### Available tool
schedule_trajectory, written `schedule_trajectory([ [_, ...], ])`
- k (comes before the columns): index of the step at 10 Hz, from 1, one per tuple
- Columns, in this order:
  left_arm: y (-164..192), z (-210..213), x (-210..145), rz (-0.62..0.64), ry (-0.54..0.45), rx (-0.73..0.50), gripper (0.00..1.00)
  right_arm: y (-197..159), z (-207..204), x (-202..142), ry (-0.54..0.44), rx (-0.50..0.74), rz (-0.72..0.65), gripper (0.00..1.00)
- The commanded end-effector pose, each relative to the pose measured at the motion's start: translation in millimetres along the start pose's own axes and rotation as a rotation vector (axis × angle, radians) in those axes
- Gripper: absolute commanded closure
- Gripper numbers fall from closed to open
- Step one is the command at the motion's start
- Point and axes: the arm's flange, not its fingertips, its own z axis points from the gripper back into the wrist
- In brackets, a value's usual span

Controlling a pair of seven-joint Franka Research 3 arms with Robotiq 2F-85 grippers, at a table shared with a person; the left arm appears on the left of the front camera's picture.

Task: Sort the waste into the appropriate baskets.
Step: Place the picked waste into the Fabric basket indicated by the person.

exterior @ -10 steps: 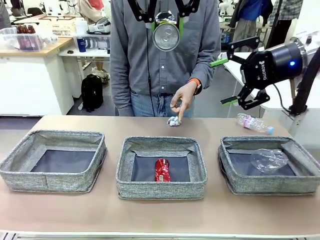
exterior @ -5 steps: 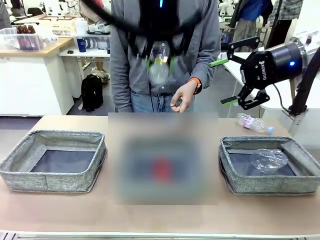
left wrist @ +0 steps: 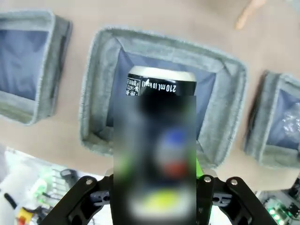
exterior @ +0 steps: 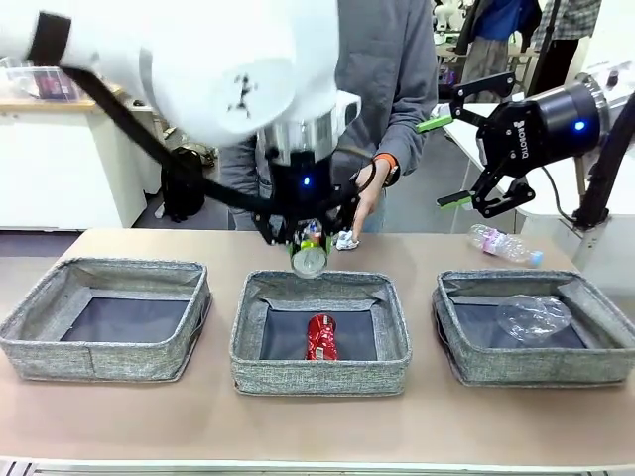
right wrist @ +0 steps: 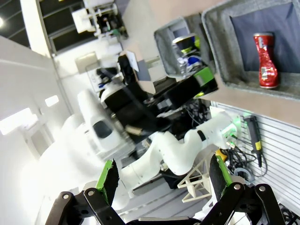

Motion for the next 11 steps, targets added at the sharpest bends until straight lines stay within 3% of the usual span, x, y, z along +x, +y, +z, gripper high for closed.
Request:
schedule_trajectory([
  [1,7.0,-32.8,-4.2,0.078,0.013,-0.008,0.53,1.4,-1.3,1.5,0.007,0.029,0.02,0.0],
  [4,5.5,-79.9,3.1,0.092,0.122,-0.006,0.53,1.4,-1.3,1.5,0.007,0.029,0.02,0.0],
  [9,5.3,-83.4,6.6,0.09,0.143,0.009,0.53,1.4,-1.3,1.5,0.007,0.029,0.02,0.0],
  [10,5.1,-83.3,6.9,0.095,0.145,0.005,0.0,1.4,-1.3,1.5,0.007,0.029,0.02,0.0],
  [11,4.9,-83.4,7.1,0.093,0.15,-0.002,0.0,1.4,-1.3,1.5,0.007,0.029,0.02,0.0],
])
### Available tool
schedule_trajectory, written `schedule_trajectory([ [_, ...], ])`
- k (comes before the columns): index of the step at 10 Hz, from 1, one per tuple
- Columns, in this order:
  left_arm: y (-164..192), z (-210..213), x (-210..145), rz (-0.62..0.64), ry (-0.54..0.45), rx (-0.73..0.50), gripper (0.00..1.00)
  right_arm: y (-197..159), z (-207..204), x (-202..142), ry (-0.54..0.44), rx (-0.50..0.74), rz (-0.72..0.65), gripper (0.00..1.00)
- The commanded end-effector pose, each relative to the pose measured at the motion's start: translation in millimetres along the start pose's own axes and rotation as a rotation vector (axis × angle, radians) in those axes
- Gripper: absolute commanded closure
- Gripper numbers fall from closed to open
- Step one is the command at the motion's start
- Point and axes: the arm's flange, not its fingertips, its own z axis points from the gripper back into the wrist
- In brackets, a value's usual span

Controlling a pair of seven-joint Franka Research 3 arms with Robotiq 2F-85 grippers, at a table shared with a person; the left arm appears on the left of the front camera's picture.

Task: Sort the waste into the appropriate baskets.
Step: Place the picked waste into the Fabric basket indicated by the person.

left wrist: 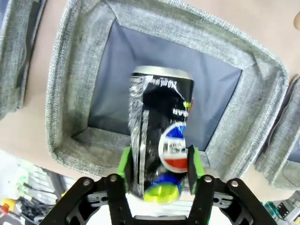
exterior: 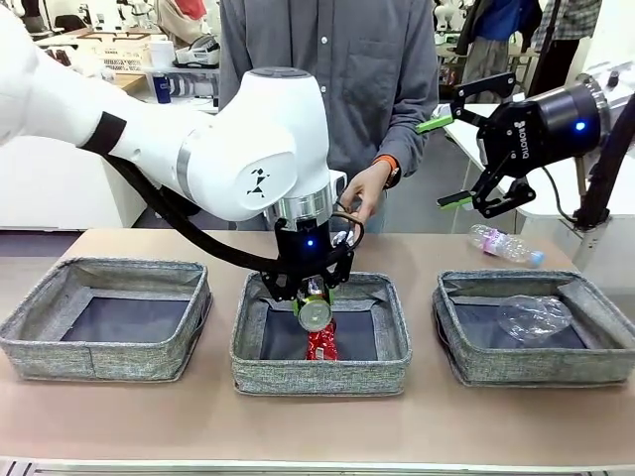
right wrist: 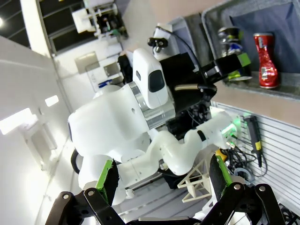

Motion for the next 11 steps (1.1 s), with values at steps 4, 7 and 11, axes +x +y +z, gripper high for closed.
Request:
schedule_trajectory([
  [4,3.0,4.4,2.0,0.001,0.025,-0.011,0.0,1.4,-1.3,1.5,0.007,0.029,0.02,0.0],
  [7,4.8,4.6,3.0,-0.004,0.029,-0.013,0.0,1.4,-1.3,1.5,0.007,0.029,0.02,0.0],
  [11,46.8,117.1,9.6,-0.219,0.128,-0.393,0.0,1.4,-1.3,1.5,0.007,0.029,0.02,0.0],
])
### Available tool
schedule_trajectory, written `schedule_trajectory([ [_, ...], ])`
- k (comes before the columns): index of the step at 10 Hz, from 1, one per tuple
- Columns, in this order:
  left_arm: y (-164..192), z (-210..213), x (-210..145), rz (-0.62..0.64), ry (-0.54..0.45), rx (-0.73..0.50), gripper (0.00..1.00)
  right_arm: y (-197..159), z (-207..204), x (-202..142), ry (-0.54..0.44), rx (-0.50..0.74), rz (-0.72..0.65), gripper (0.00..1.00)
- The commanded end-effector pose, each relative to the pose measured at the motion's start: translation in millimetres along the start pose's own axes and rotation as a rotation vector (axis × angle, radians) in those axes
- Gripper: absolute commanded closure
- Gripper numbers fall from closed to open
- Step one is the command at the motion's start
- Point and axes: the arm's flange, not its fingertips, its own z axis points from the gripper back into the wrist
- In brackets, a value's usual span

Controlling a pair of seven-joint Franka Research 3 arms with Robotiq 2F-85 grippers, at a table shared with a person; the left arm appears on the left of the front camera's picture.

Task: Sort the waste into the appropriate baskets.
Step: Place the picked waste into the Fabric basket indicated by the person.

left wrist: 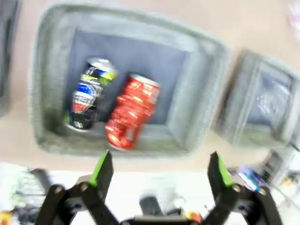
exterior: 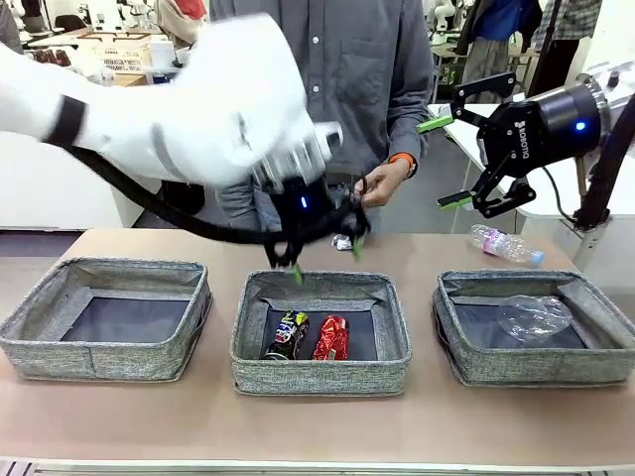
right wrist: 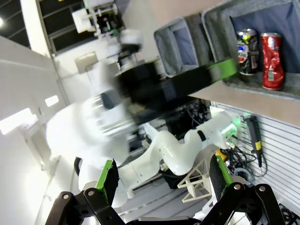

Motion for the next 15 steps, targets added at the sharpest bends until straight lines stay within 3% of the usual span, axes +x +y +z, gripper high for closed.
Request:
schedule_trajectory([
  [1,51.1,88.6,-9.6,-0.157,0.139,-0.287,0.0,1.4,-1.4,1.4,0.007,0.029,0.021,0.0],
  [2,79.0,124.8,-17.2,-0.173,0.11,-0.381,0.0,1.4,-1.4,1.4,0.007,0.029,0.021,0.0],
  [5,171.5,183.4,-43.2,-0.023,0.06,-0.61,0.0,1.4,-1.4,1.4,0.007,0.029,0.021,0.0],
  [7,244.1,188.9,-70.4,0.039,0.033,-0.808,0.0,1.4,-1.4,1.4,0.007,0.029,0.021,0.0],
  [8,274.1,174.8,-77.9,0.077,0.086,-0.838,0.0,1.4,-1.4,1.4,0.007,0.029,0.021,0.0],
  [9,294.4,151.8,-78.9,0.188,0.219,-0.87,0.0,1.4,-1.4,1.4,0.007,0.029,0.021,0.0],
  [10,300.1,123.0,-73.4,0.217,0.352,-0.88,0.0,1.4,-1.4,1.4,0.007,0.029,0.021,0.0],
  [11,273.8,187.1,-66.9,0.113,0.12,-0.83,0.0,1.4,-1.4,1.4,0.007,0.029,0.021,0.0],
  [15,273.8,187.1,-66.9,0.113,0.12,-0.83,0.0,1.4,-1.4,1.4,0.007,0.029,0.021,0.0],
])
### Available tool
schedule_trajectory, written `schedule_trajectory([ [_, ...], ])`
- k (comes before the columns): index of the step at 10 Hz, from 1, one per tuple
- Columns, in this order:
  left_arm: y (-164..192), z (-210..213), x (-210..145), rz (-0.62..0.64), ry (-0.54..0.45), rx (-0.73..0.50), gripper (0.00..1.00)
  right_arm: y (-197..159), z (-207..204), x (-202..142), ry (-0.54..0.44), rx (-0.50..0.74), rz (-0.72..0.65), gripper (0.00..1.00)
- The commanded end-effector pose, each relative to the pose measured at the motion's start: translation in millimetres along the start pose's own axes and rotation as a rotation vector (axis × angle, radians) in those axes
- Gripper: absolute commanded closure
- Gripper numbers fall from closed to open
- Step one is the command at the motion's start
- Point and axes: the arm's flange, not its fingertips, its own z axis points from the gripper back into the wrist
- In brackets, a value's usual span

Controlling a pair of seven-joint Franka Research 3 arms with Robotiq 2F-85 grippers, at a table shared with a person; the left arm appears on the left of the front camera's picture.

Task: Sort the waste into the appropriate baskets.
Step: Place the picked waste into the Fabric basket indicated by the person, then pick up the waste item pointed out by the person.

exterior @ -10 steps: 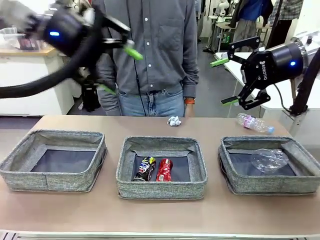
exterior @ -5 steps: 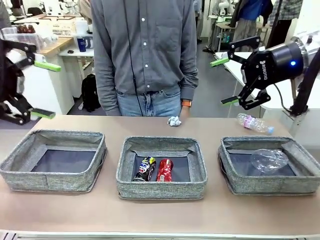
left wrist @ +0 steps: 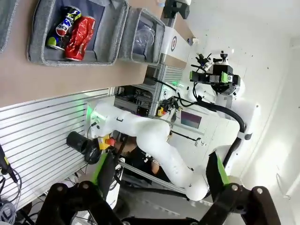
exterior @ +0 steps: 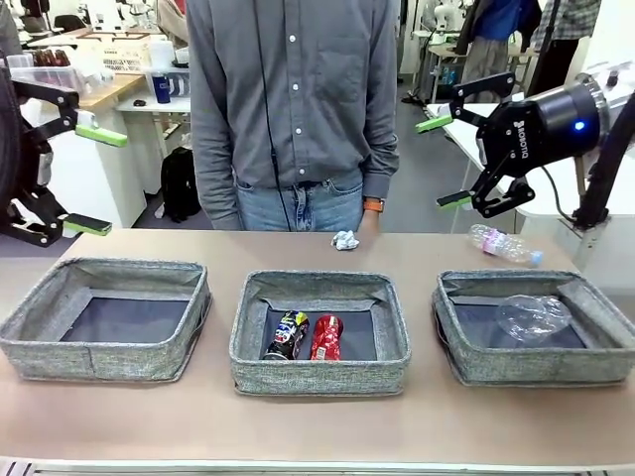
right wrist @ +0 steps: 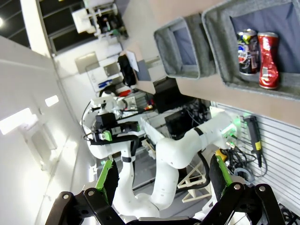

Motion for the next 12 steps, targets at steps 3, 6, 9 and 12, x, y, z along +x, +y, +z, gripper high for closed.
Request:
schedule_trajectory([
  [3,1.8,-1.9,-0.9,-0.011,0.004,-0.026,0.0,1.4,-1.4,1.3,0.007,0.029,0.02,0.0],
  [6,1.8,-1.9,-0.9,-0.011,0.004,-0.026,0.0,1.4,-1.4,1.3,0.007,0.029,0.02,0.0],
  [9,1.8,-1.9,-0.9,-0.011,0.004,-0.026,0.0,1.4,-1.4,1.3,0.007,0.029,0.02,0.0],
  [12,1.8,-1.9,-0.9,-0.011,0.004,-0.026,0.0,1.4,-1.4,1.3,0.007,0.029,0.02,0.0],
])
